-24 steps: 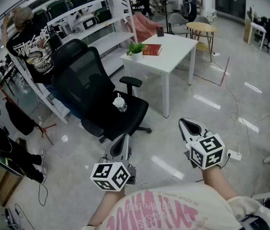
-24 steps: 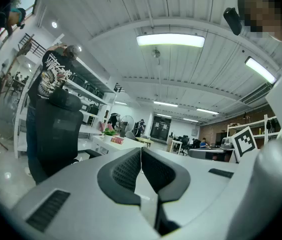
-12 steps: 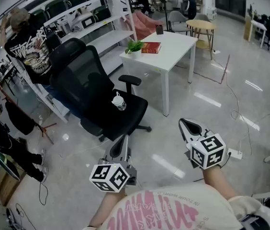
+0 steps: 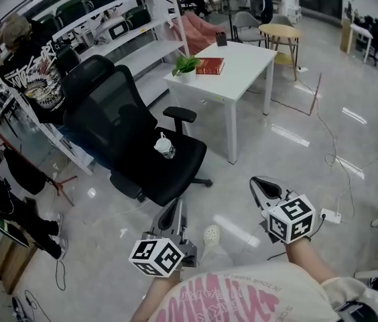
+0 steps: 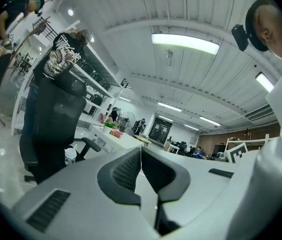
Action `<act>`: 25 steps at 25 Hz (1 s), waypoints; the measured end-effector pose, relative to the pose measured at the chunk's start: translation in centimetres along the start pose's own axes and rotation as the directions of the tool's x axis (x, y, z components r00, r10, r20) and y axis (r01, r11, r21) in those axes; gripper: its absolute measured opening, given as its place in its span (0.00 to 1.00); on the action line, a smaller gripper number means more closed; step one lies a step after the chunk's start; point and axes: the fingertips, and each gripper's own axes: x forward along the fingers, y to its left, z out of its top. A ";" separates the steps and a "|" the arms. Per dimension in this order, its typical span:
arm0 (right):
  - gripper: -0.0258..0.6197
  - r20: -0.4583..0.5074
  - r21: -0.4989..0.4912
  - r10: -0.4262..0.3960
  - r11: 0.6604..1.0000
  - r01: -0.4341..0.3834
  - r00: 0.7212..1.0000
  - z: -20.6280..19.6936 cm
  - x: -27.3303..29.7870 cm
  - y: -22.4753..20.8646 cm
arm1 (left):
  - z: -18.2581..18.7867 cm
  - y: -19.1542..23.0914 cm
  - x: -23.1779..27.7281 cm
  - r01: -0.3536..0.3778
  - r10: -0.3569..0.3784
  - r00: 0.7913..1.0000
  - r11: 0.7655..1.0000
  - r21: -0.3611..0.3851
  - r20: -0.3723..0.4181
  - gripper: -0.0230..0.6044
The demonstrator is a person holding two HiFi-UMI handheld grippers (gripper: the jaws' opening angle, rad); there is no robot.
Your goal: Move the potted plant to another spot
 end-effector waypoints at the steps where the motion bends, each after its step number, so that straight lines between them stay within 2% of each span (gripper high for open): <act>1: 0.06 0.000 0.001 0.007 1.000 -0.007 1.000 0.2 0.8 -0.3 | 0.1 0.4 0.8 0.004 -0.004 1.000 1.000 -0.002 -0.005 0.08; 7: 0.06 -0.045 -0.026 -0.006 1.000 0.005 0.999 1.5 6.2 -2.5 | 1.2 3.7 5.9 0.006 -0.007 1.000 1.000 -0.016 -0.028 0.08; 12: 0.06 -0.033 -0.023 -0.011 1.000 0.010 0.999 3.5 11.3 -4.2 | 3.3 6.7 10.8 0.035 -0.035 0.998 0.999 -0.001 -0.046 0.08; 16: 0.06 -0.020 -0.021 -0.036 0.999 0.036 0.999 6.3 15.0 -6.1 | 6.9 7.7 15.1 0.086 -0.085 0.996 0.996 0.023 -0.038 0.08; 21: 0.06 0.011 -0.039 -0.061 0.997 0.061 0.998 10.5 19.3 -7.8 | 11.7 10.0 19.7 0.111 -0.110 0.994 0.993 0.049 -0.009 0.08; 25: 0.06 0.026 -0.058 -0.091 0.994 0.093 0.996 12.4 22.2 -9.1 | 13.8 11.7 23.0 0.141 -0.141 0.990 0.988 0.056 0.004 0.08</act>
